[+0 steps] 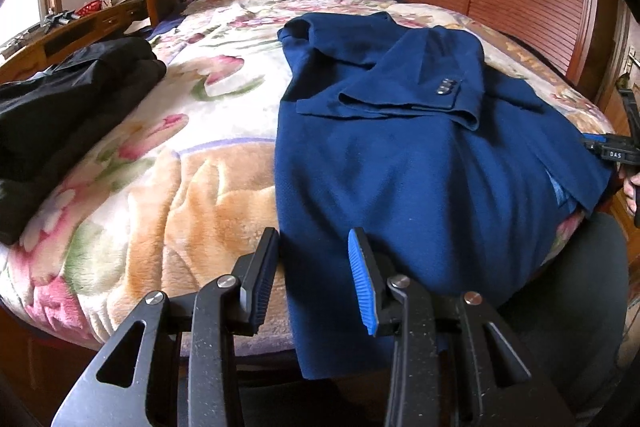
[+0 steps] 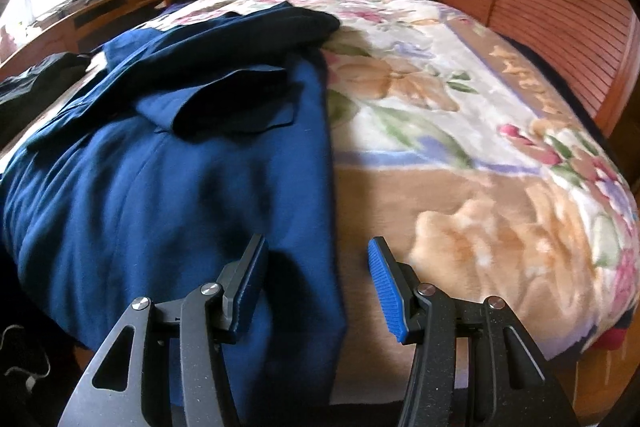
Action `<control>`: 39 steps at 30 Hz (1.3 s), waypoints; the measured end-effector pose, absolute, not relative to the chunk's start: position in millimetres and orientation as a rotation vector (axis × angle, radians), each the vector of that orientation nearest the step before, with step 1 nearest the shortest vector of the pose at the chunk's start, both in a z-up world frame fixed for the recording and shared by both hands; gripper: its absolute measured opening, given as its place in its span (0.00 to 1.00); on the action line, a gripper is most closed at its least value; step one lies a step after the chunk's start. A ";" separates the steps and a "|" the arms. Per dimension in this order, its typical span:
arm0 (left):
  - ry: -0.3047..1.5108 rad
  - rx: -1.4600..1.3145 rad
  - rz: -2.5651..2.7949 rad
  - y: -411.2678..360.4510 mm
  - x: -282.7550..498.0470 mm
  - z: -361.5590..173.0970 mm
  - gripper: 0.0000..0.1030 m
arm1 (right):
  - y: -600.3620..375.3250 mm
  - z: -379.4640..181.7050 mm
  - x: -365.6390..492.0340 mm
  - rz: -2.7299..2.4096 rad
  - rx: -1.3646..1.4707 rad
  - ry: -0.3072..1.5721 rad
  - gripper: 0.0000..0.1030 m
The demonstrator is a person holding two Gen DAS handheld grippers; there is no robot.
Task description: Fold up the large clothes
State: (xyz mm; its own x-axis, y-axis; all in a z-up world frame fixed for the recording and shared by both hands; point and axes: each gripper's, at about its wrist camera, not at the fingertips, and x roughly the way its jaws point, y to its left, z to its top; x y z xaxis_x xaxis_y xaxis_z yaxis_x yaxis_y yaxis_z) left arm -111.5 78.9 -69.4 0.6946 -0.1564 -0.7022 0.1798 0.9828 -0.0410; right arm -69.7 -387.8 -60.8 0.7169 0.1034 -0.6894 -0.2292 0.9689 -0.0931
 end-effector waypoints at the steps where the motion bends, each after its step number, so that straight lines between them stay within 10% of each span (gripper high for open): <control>1: 0.782 0.035 -0.193 78.4 -111.6 -69.5 0.36 | -388.3 -61.1 -69.4 0.194 -0.170 0.757 0.52; 12: 0.807 0.028 -0.242 81.8 -112.1 -73.9 0.36 | -387.9 -61.8 -79.6 0.306 -0.165 0.784 0.25; 16: 0.808 0.026 -0.276 81.5 -113.8 -70.0 0.11 | -380.8 -59.4 -82.8 0.345 -0.169 0.754 0.06; 39: 0.491 -0.042 -0.319 78.5 -153.3 47.9 0.04 | -397.7 45.8 -146.6 0.491 0.037 0.383 0.03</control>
State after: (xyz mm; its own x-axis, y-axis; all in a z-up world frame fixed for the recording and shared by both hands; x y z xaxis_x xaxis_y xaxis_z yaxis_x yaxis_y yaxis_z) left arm -153.3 78.5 47.9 0.8334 -0.3113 -0.4567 0.2911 0.9496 -0.1161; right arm -146.6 -397.7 45.8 0.8120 0.4669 -0.3502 -0.4533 0.8825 0.1257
